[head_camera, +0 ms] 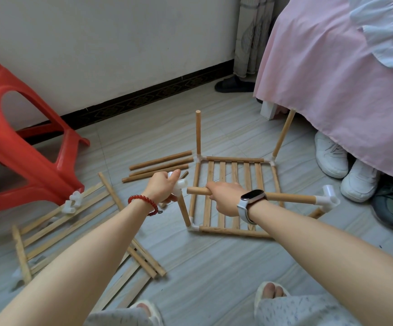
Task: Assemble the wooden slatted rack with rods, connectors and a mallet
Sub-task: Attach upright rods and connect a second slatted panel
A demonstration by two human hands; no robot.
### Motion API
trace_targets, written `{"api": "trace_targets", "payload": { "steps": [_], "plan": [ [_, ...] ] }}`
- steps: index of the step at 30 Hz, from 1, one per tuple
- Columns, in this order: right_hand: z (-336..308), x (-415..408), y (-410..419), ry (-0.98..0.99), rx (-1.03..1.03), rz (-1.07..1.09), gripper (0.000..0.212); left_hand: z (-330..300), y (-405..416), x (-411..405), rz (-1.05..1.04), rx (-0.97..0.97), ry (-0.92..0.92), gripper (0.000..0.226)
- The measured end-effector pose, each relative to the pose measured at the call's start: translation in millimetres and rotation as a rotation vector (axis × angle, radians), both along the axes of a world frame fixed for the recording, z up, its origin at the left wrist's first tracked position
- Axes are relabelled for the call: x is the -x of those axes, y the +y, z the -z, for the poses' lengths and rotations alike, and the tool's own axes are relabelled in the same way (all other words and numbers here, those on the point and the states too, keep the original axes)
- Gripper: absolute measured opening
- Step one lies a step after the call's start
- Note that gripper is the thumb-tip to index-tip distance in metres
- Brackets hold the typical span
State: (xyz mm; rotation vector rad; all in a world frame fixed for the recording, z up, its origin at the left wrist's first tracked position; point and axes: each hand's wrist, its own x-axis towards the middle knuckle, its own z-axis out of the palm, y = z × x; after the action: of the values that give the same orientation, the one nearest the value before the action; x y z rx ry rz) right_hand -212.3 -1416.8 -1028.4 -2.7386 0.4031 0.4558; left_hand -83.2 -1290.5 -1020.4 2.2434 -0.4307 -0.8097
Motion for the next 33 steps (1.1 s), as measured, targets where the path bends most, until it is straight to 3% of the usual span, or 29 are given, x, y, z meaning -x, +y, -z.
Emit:
{"api": "trace_targets", "payload": {
  "steps": [13,16,19,33],
  "plan": [
    [-3.6,12.5,-1.0,0.029,-0.003,-0.040,0.022,10.0,-4.6,0.3,0.155,-0.138,-0.131,0.036],
    [-13.7,12.8,-6.2,-0.028,-0.016,-0.002,0.015,12.5,1.1,-2.9,0.156,-0.198,-0.167,0.032],
    [-19.5,12.8,-14.8,-0.050,-0.030,0.050,0.007,17.5,1.8,4.3,0.135,-0.138,-0.171,0.033],
    [-3.9,14.5,-2.7,-0.036,0.034,-0.024,0.014,19.8,-0.2,17.7,0.106,0.012,-0.018,0.036]
  ]
}}
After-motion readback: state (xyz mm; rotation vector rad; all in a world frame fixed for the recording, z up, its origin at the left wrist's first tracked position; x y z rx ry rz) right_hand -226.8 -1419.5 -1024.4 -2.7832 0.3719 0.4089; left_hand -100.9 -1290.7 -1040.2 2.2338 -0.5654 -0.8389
